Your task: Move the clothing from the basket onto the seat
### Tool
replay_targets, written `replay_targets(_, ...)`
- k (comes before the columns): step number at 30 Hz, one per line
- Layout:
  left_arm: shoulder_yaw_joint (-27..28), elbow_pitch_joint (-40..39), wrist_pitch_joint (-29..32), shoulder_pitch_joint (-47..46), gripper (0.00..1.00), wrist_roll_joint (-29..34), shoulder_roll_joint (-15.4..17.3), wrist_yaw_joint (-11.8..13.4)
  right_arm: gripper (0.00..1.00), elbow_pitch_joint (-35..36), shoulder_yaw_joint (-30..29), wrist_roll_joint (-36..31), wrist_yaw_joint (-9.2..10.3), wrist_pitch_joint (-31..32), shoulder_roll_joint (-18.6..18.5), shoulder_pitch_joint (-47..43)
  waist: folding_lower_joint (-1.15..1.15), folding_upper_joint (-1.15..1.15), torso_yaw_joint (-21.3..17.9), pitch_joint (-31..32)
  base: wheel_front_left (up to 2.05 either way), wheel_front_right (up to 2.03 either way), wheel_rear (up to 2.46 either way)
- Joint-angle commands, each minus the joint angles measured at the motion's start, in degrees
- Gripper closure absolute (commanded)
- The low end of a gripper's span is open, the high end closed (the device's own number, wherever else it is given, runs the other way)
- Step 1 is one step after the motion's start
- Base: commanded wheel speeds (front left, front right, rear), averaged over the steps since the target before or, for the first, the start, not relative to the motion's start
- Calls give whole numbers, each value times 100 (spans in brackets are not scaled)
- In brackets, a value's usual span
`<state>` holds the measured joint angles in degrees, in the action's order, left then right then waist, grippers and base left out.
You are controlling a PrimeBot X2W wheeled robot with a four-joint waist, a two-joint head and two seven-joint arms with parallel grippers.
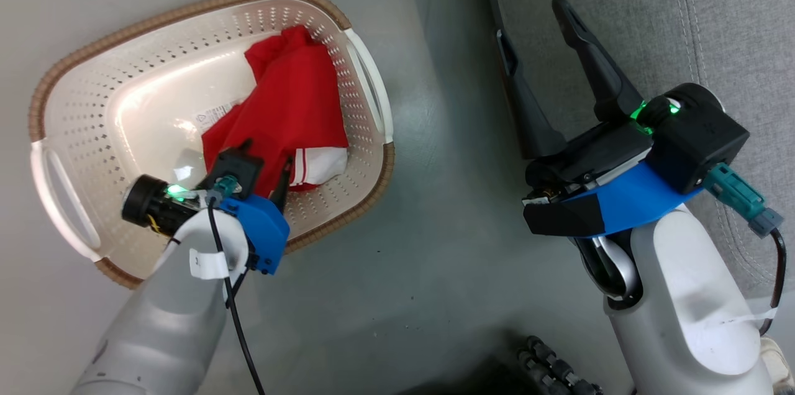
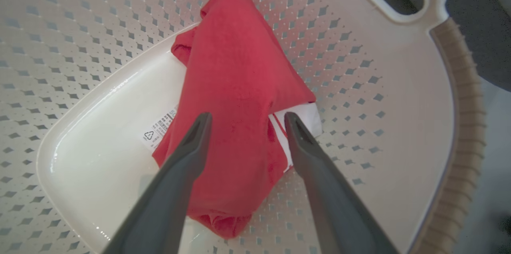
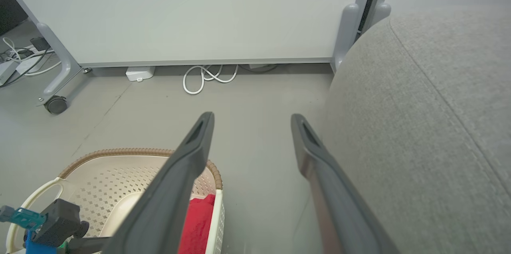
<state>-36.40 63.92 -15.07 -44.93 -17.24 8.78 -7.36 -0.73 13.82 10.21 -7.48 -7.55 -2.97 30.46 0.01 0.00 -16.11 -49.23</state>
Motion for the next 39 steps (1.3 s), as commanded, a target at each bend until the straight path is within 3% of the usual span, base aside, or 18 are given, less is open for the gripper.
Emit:
replay_targets(1, -5, 140, -17, -193, 0, 5, 17, 50, 0, 36, 39, 74, -2, -48, 11, 124, -1, 0, -81, -106, 0, 0, 0)
replay_targets(8, 1, 676, -3, -587, 0, -35, 57, 86, 0, -41, 118, 191, -2, -188, 11, 156, -1, 0, -197, -318, 0, 0, 0)
replay_targets(19, 139, 937, 443, -772, 0, -247, -114, 504, 0, 6, 0, 141, -2, -178, 12, -50, -1, 0, -156, -344, 0, 0, 0)
replay_targets(20, 134, 941, 466, -797, 9, -260, -129, 518, 0, 16, -2, 139, -2, -175, 12, -65, -1, 0, -153, -348, 0, 0, 0)
replay_targets(21, 127, 944, 475, -818, 68, -270, -140, 525, 0, 19, 2, 139, -2, -169, 12, -75, -1, 0, -151, -349, 0, 0, 0)
replay_targets(22, 117, 947, 485, -834, 100, -271, -147, 529, 0, 22, 10, 146, -2, -164, 12, -80, -1, 0, -150, -348, 0, 0, 0)
replay_targets(39, 3, 982, 382, -877, 100, -391, -229, 393, 0, -63, 82, 225, -2, -173, 13, 7, -1, 0, -140, -312, 0, 0, 0)
